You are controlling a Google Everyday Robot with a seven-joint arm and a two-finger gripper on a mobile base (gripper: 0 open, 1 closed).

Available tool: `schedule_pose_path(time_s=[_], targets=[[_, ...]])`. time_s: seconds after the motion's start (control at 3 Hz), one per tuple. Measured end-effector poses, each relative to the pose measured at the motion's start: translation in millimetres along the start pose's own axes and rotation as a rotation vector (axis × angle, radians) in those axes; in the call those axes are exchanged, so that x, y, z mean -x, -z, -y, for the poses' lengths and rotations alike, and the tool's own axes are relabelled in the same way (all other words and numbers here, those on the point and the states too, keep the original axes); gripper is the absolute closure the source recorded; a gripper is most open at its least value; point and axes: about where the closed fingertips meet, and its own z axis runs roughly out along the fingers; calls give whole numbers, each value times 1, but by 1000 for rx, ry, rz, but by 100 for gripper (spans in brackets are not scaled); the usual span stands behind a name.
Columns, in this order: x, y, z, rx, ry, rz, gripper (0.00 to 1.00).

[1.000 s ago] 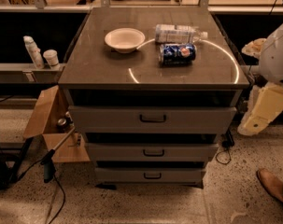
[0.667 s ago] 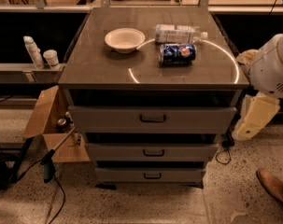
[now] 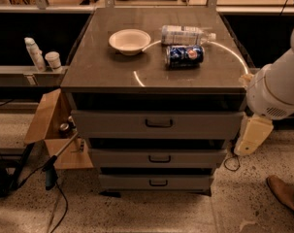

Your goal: Open middle drawer

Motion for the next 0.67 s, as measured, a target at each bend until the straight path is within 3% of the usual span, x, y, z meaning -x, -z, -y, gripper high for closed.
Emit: schedule_pose_path(time_s=[0.33, 0.67], targets=[[-14, -27, 2, -9, -18, -56, 0], [-14, -27, 2, -10, -18, -57, 0]])
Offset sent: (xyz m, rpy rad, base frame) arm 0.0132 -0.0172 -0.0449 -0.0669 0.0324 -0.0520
